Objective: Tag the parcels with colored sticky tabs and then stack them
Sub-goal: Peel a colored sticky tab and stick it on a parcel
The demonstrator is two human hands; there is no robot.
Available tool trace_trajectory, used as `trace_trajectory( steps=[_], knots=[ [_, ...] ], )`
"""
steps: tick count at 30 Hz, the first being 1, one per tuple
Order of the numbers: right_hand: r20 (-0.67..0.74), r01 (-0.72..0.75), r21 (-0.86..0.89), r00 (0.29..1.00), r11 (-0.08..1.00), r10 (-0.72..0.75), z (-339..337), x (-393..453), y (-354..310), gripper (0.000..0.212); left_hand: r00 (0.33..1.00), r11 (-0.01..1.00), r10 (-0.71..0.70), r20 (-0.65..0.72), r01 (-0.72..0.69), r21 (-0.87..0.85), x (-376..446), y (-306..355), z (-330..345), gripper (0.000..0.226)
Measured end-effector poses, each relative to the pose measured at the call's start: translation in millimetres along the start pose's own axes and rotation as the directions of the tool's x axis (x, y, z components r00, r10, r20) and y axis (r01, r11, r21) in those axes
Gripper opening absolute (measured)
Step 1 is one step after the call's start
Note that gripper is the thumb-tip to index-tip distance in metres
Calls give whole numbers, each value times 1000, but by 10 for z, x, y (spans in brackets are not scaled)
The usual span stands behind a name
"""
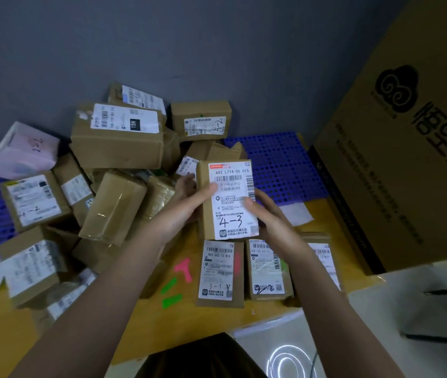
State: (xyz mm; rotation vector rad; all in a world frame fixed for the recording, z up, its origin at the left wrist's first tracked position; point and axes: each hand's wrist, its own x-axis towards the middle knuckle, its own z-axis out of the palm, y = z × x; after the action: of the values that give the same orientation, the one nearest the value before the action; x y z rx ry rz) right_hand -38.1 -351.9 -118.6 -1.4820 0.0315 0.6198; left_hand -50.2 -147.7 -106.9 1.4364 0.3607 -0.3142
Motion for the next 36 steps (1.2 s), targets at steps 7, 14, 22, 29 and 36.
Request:
trace_trajectory(
  steps=[7,14,22,29,36],
  knots=[
    [-31,86,-785,984,613,-178,360,-90,901,64,958,967,81,-276,-8,256,-457,-445,-495,80],
    [149,148,-989,981,17,127,599,-80,1428,85,960,932,56,-275,49,359,-729,-696,-595,81],
    [173,182,-983,961,23,-216,402,-220,1326,44,972,933,-5,-237,90,350,-794,-864,-639,80],
    [-1,-21,-911,999,411,49,1028,132,1566,24,972,921,41,-233,54,386,-957,-778,-857,82],
    [-216,-250,-864,968,437,125,1202,476,1815,36,972,941,23,-234,58,334,-1089,-821,-1204,86]
  ],
)
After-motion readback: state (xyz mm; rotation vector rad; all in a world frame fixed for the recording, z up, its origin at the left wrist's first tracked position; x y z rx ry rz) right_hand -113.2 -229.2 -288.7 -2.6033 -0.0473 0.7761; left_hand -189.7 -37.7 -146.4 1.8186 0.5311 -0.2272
